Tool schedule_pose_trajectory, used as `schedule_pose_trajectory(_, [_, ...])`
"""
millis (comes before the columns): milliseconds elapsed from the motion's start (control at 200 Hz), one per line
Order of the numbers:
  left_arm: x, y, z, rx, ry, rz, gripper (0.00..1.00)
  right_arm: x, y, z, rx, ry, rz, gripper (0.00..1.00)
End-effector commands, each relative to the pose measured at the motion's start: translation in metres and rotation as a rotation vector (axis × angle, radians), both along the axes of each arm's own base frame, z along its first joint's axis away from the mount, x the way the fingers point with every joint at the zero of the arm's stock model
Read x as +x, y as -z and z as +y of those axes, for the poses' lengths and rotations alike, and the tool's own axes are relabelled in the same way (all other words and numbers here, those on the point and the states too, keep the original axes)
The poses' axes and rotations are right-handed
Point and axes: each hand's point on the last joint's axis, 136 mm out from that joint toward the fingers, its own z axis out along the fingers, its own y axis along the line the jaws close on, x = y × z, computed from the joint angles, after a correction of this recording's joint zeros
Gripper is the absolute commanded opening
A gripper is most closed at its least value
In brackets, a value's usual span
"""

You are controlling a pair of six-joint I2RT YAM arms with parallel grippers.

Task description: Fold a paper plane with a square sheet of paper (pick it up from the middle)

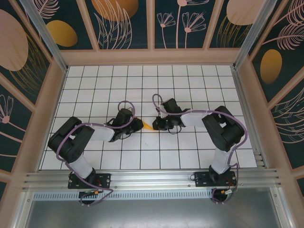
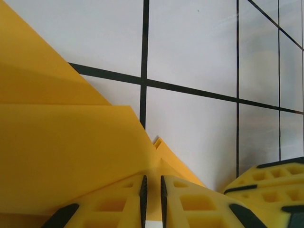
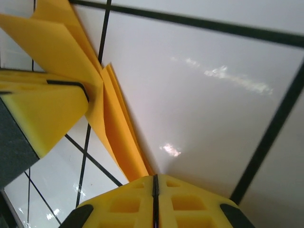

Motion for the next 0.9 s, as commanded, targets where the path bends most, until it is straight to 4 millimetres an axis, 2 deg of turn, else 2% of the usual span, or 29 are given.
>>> schedule_pose_trajectory(0, [0.006,0.008,0.014,0.076,-0.021,-0.020,0.20,-0.011,0.008,0.007,-0.026,-0.042,0.027,0.09])
schedule_pose_trajectory(155, [0.008,0.002,0.016,0.074,-0.033,-0.042,0.21,-0.025,0.009,0.012,-0.012,-0.064,0.051,0.07])
schedule_pose_trajectory(360, [0.008,-0.001,0.015,0.067,-0.030,-0.055,0.22,-0.051,-0.001,0.032,0.061,-0.136,0.084,0.07])
schedule_pose_trajectory(550, [0.007,0.008,0.015,0.079,-0.024,-0.030,0.20,-0.030,-0.014,0.023,0.037,-0.071,-0.005,0.10])
schedule_pose_trajectory(676, [0.006,0.012,0.015,0.091,-0.021,-0.011,0.18,-0.018,-0.014,0.013,-0.030,-0.034,-0.067,0.14])
schedule_pose_trajectory(896, [0.007,0.015,0.016,0.111,-0.022,0.009,0.17,-0.018,-0.019,0.030,-0.037,-0.087,-0.121,0.26])
